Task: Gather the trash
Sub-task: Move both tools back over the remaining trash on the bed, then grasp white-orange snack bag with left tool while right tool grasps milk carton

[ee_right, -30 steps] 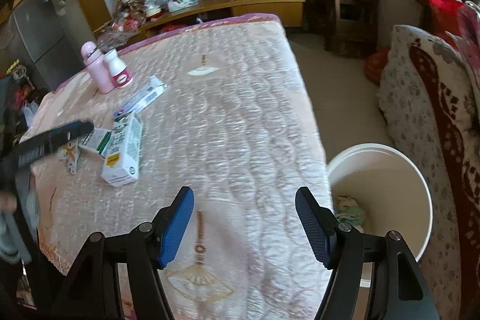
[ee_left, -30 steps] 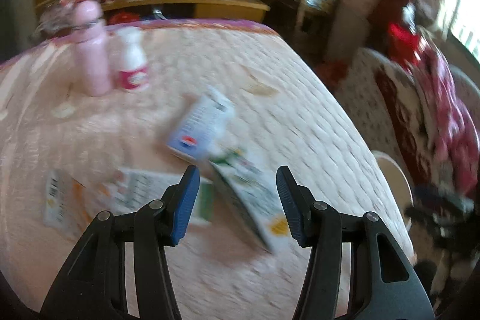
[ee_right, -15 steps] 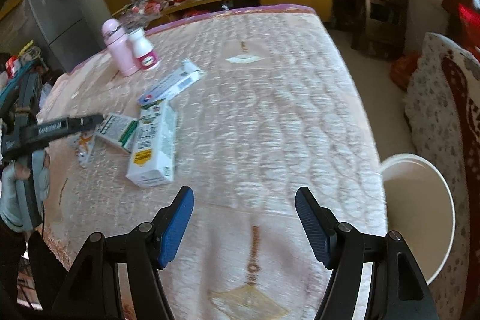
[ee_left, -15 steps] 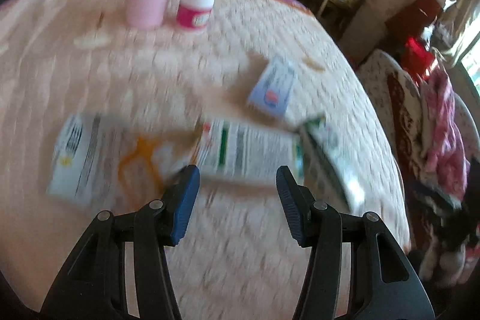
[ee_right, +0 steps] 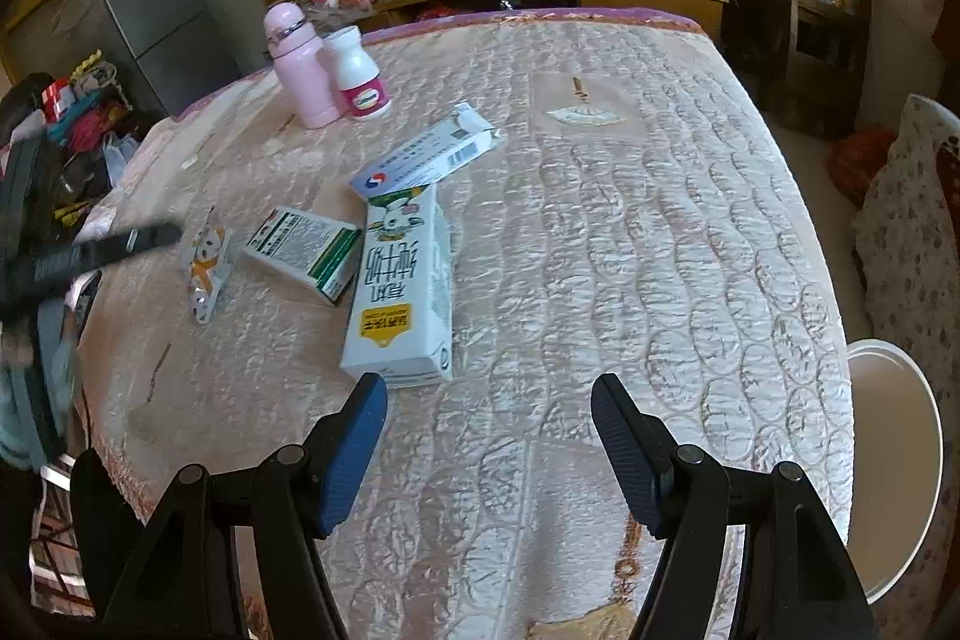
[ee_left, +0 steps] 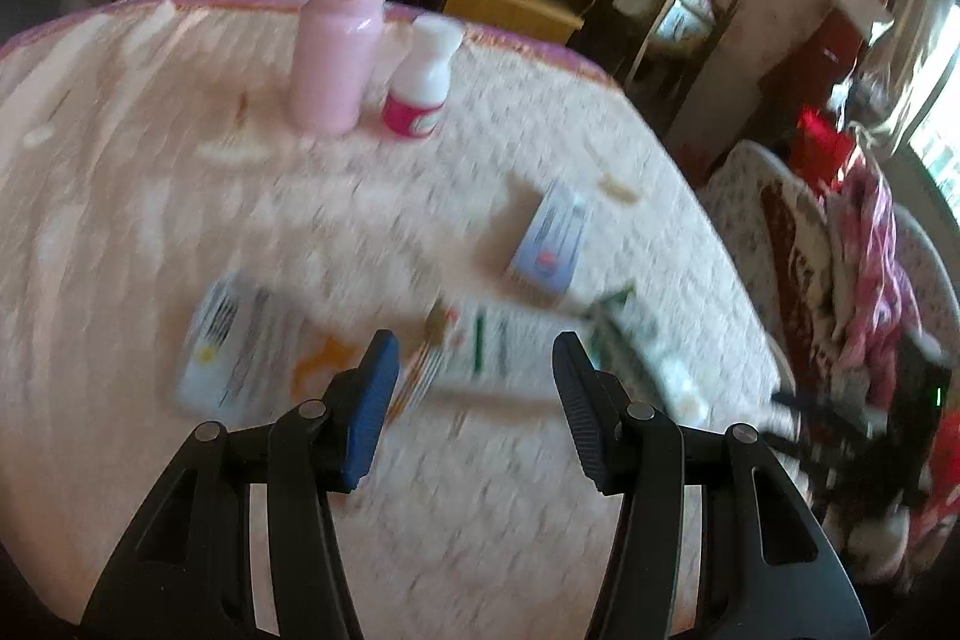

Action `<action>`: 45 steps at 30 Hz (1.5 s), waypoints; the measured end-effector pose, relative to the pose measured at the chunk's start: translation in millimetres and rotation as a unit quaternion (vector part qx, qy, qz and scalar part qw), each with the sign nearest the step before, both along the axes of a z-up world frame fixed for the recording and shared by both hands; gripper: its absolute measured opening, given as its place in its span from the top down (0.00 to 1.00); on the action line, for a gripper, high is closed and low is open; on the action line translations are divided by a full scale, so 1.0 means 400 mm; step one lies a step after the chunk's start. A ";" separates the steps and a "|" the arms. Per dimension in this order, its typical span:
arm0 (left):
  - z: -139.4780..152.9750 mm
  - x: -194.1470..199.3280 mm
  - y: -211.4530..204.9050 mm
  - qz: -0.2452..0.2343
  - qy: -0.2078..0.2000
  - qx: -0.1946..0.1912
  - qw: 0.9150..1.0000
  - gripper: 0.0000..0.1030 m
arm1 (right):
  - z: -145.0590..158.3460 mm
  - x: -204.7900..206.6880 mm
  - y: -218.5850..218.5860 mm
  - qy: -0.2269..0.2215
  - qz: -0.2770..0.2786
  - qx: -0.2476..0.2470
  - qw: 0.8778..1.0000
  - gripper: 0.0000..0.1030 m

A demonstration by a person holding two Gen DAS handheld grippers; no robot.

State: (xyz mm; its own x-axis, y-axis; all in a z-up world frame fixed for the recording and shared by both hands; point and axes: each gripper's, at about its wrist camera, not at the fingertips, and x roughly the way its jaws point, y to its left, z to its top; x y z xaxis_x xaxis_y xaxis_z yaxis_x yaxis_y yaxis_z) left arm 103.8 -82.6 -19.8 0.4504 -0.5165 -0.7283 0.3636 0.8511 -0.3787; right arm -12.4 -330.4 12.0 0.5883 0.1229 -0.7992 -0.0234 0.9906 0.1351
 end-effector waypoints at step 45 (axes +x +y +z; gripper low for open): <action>-0.165 0.046 0.152 0.043 0.036 0.160 0.986 0.34 | -0.091 0.257 0.153 0.050 0.031 -0.004 0.998 0.25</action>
